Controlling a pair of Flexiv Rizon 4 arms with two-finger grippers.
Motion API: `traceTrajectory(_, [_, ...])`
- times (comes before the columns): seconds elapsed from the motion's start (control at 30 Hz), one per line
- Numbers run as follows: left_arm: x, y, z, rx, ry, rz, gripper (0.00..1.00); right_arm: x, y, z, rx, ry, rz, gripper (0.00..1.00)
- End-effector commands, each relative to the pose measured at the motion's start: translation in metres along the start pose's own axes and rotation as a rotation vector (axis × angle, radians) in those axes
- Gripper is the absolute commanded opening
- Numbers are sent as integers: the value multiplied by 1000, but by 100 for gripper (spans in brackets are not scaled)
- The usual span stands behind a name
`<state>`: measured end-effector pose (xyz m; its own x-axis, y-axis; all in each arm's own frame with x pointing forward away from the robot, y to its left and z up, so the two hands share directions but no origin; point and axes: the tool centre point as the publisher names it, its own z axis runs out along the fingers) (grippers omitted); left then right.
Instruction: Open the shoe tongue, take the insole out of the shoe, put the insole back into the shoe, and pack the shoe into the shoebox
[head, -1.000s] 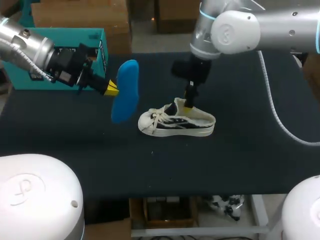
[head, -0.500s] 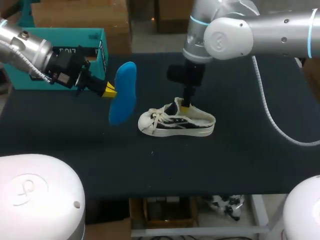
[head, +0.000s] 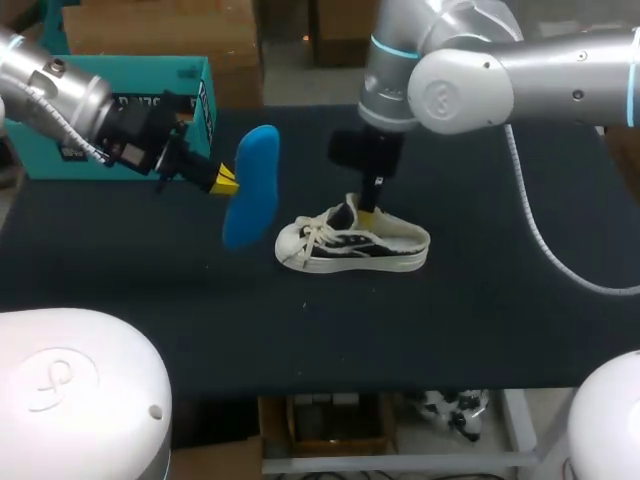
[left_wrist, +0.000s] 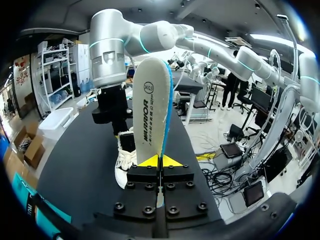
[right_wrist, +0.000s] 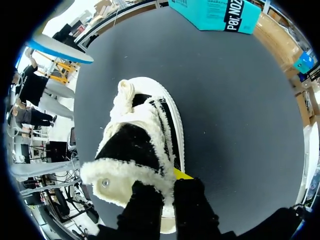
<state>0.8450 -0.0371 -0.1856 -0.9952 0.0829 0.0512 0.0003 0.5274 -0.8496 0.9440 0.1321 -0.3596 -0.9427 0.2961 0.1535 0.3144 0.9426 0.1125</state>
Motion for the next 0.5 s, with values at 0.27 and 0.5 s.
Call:
traceTrajectory(0.27, [-13,-20,5,17,79,59,0,22,-26,-23,-165,-47,294,0])
traceTrajectory(0.5, [-23,-32,17,25,156,100,0,40,-29,-26,-302,-79,501,0])
